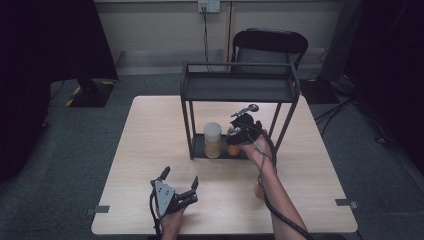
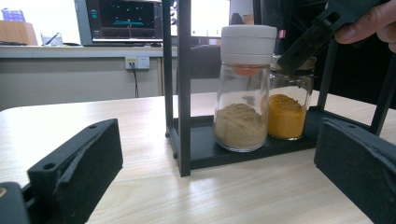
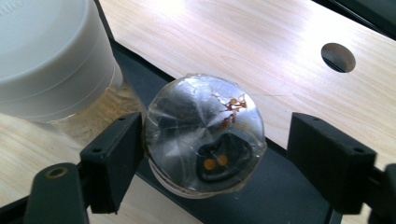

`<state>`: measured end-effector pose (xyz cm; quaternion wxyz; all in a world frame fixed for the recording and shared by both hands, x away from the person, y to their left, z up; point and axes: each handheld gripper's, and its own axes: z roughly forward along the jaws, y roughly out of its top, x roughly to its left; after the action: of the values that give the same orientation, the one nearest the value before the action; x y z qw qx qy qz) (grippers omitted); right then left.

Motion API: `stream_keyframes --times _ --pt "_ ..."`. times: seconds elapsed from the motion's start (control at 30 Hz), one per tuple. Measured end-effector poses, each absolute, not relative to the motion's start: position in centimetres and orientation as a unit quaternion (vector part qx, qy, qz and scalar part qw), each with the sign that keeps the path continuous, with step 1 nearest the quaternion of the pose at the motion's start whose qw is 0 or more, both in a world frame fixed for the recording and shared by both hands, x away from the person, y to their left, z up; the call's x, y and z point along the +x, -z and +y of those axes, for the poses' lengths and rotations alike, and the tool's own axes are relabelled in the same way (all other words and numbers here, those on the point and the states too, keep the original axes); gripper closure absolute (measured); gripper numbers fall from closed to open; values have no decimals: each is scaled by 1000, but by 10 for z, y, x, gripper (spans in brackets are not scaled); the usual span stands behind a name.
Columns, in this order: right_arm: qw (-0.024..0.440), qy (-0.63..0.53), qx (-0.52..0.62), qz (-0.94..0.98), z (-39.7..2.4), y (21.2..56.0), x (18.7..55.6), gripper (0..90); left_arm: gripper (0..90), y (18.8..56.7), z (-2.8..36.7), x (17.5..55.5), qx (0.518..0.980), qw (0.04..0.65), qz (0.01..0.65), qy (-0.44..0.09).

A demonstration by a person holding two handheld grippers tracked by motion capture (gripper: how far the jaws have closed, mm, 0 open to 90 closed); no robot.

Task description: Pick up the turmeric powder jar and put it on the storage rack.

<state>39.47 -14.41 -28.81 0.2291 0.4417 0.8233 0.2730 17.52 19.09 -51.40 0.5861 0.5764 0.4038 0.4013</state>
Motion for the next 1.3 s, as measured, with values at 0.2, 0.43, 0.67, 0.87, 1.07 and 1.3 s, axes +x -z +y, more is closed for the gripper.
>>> stream_keyframes --times 0.2,0.43,0.67,0.87,1.07,1.3 --pt "233 -274 441 822 -144 287 393 112 5 514 191 175 576 586 404 -401" --pt "241 -272 433 825 -141 289 389 33 5 514 191 175 577 586 404 -401" --pt "253 -280 425 823 -139 289 382 0 5 514 191 175 577 586 404 -401" --pt "262 -286 427 817 -141 289 379 0 6 514 191 175 577 586 404 -401" --pt "261 -291 426 816 -146 291 376 0 6 514 191 175 577 585 404 -401" --pt "263 -291 423 817 -147 289 371 0 10 514 191 175 577 585 404 -402"
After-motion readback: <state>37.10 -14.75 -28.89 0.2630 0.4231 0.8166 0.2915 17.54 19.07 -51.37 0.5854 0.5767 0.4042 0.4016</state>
